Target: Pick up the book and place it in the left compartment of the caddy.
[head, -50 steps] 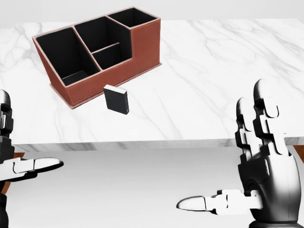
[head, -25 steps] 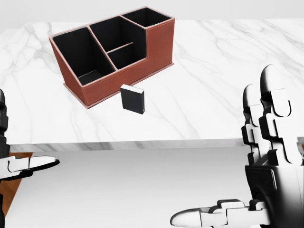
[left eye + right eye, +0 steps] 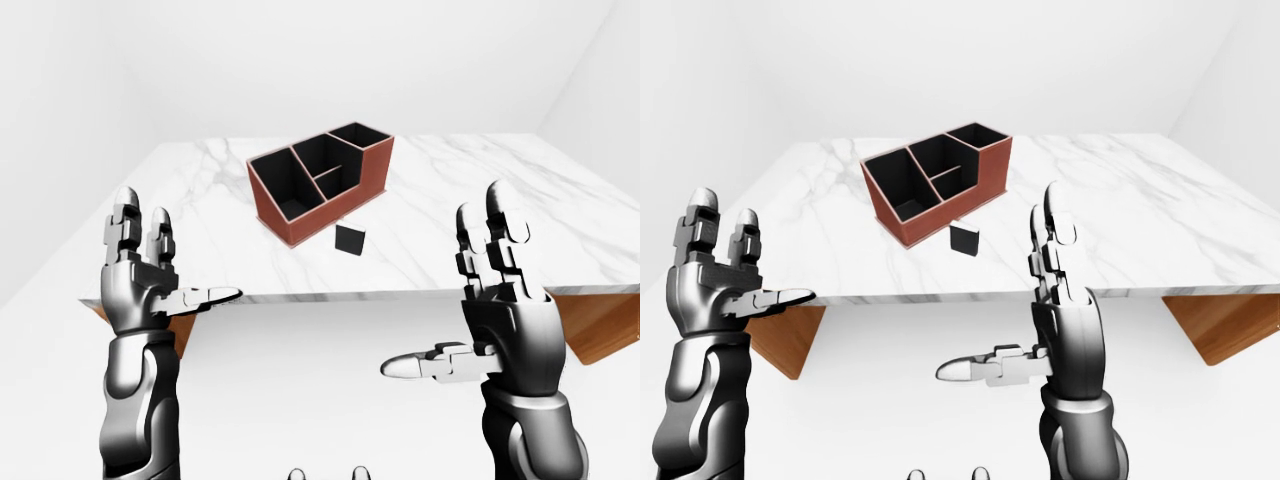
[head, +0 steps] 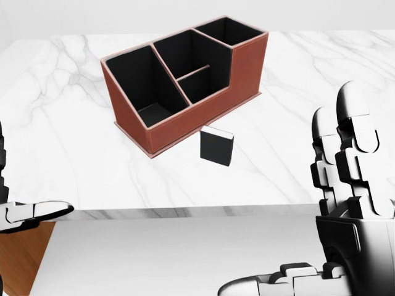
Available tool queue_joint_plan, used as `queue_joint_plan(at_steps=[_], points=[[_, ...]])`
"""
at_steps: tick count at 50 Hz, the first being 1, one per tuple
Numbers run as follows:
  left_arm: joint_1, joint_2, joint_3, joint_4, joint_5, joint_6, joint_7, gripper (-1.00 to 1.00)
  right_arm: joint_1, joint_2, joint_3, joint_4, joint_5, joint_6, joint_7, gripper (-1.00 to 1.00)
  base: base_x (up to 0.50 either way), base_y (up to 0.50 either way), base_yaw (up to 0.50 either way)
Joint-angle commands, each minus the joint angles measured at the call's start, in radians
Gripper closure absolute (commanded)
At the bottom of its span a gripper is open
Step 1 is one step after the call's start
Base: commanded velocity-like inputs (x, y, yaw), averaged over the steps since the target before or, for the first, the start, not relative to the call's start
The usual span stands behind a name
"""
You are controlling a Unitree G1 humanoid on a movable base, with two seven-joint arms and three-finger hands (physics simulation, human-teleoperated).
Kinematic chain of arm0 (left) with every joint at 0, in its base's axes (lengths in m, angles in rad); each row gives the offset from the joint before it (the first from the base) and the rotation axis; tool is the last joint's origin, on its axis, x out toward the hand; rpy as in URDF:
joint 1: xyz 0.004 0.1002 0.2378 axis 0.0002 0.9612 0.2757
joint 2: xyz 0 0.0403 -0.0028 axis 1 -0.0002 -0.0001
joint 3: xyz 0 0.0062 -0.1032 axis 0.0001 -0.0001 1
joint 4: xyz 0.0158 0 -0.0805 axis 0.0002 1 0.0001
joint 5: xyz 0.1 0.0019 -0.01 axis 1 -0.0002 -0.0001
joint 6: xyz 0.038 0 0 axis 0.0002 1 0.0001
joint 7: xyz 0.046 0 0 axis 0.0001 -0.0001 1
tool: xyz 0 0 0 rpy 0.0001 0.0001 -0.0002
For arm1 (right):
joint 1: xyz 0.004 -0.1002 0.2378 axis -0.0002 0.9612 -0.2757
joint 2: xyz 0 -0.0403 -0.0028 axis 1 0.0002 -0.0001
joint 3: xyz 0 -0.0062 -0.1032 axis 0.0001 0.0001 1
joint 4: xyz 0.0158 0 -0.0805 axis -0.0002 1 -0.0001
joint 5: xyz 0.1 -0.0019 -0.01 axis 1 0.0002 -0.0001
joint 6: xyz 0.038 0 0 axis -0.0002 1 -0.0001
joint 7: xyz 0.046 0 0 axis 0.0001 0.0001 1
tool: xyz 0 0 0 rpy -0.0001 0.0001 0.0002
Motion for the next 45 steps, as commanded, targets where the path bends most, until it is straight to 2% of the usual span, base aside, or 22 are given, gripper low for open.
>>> queue_joint_plan(at_steps=[1, 45], points=[[-0.003, 0.001, 0.000, 0.001, 0.000, 0.000, 0.002, -1.00, 0.001, -0.003, 0.002, -0.001, 0.017, 0.000, 0.003, -1.00, 0.50, 0.14, 0.00], [0.008, -0.004, 0.003, -0.034, -0.006, 0.000, 0.002, -1.00, 0.007, -0.007, 0.015, -0.005, 0.026, 0.000, -0.004, -1.00, 0.50, 0.11, 0.00]])
